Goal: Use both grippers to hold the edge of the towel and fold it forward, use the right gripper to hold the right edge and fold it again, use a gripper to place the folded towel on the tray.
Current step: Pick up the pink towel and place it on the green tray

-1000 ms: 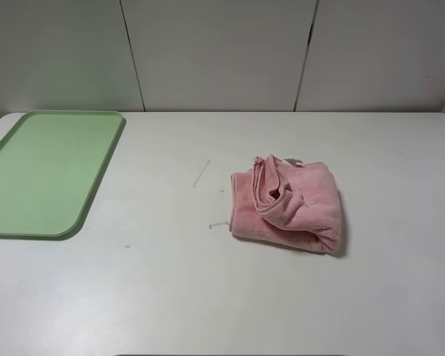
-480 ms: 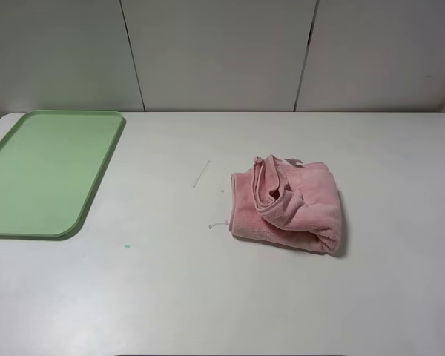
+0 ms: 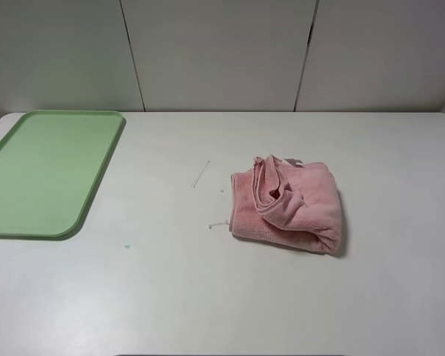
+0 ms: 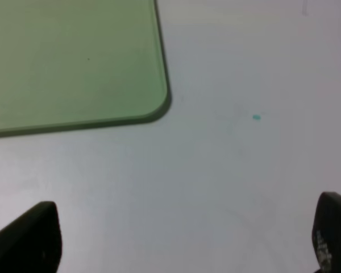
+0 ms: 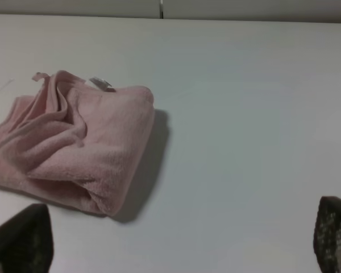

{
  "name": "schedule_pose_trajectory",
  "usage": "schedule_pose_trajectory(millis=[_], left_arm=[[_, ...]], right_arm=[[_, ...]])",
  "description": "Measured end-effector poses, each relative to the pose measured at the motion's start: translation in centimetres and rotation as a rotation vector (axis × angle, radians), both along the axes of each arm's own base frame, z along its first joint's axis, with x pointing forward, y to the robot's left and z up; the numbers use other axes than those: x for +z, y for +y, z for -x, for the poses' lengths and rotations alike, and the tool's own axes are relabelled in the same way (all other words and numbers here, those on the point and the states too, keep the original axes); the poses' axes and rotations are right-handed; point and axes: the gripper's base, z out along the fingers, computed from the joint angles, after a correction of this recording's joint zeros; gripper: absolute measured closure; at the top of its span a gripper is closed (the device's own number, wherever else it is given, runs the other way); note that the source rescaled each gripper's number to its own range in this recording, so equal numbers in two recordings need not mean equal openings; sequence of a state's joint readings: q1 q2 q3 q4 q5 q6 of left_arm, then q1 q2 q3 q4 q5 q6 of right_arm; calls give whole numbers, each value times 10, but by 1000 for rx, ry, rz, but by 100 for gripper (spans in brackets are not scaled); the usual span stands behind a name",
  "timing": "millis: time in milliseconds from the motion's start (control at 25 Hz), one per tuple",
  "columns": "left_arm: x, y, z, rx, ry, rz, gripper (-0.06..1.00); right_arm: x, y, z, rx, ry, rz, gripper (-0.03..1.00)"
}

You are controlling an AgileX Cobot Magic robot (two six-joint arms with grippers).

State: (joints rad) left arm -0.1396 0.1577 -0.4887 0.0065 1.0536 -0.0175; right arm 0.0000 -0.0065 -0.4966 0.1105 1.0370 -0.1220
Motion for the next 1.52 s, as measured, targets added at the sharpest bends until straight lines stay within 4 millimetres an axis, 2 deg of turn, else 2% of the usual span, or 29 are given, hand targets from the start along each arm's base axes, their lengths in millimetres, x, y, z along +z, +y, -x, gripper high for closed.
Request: schedule_pose_trajectory(millis=[640, 1080, 1280, 1520], left_arm=[[0, -1, 0, -3, 1, 6, 7], [8, -10, -2, -47, -44, 118, 7], [15, -20, -18, -68, -43, 218, 7], [14, -33, -52, -86, 52, 315, 7]], right_arm=[[0, 0, 0, 0, 0, 0, -3], [0, 0, 0, 0, -2, 0, -3], [0, 0, 0, 0, -2, 0, -3], [0, 0, 0, 0, -2, 0, -3]])
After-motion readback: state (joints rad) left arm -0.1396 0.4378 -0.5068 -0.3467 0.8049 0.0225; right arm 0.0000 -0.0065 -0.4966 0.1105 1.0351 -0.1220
